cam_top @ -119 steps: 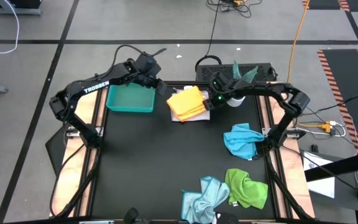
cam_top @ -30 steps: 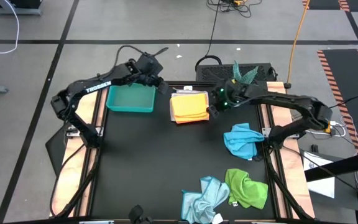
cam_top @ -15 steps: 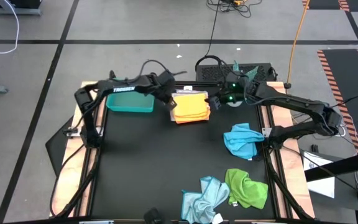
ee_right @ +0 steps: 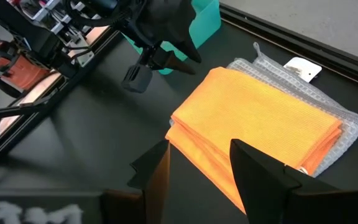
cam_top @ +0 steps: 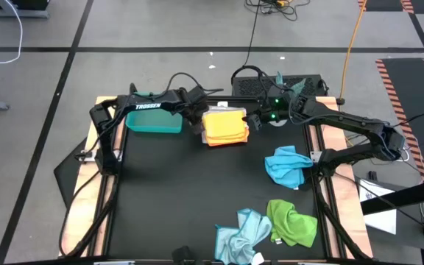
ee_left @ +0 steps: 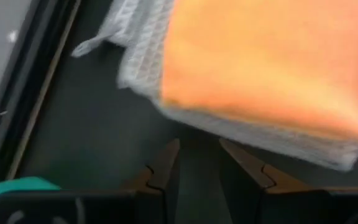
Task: Fold microfiber towels
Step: Stack the folded orange microfiber towel on top of the folded gray microfiber towel
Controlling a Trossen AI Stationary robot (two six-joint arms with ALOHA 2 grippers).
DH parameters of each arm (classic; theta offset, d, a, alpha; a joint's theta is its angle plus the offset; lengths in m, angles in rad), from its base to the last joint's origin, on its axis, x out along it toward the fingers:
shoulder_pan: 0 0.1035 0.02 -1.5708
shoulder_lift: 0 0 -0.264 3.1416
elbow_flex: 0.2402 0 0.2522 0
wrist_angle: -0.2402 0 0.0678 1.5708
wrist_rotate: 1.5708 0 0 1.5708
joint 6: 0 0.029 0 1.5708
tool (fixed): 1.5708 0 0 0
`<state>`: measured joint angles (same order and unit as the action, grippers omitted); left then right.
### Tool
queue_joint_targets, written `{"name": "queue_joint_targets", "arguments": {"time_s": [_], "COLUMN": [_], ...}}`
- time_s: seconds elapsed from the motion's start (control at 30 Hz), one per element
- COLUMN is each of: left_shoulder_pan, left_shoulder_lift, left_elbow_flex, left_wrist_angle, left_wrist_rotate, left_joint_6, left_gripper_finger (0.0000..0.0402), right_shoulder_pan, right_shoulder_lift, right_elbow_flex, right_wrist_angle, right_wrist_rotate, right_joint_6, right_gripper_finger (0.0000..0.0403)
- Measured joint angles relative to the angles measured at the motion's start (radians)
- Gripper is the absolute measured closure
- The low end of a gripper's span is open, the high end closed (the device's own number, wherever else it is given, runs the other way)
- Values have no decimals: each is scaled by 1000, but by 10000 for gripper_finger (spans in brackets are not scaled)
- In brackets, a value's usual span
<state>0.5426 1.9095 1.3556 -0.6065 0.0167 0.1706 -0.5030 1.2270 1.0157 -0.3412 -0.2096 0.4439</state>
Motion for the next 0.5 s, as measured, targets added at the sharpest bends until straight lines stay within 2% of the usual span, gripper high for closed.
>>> {"name": "queue_joint_targets", "arguments": {"time_s": [0.2, 0.5], "left_shoulder_pan": [44, 99], "left_shoulder_lift": [0, 2], "left_elbow_flex": [0, 0], "left_wrist_angle": [72, 75], "left_wrist_rotate": [286, 290], "left_joint_6": [-256, -395], "left_gripper_finger": [293, 293], "right_shoulder_pan": [0, 0], "right_shoulder_lift": [0, 0], "right_elbow_flex": [0, 0], "right_wrist_angle": [0, 0], "right_wrist_rotate": [-1, -4], "right_joint_6": [-14, -51], "right_gripper_finger": [243, 243]}}
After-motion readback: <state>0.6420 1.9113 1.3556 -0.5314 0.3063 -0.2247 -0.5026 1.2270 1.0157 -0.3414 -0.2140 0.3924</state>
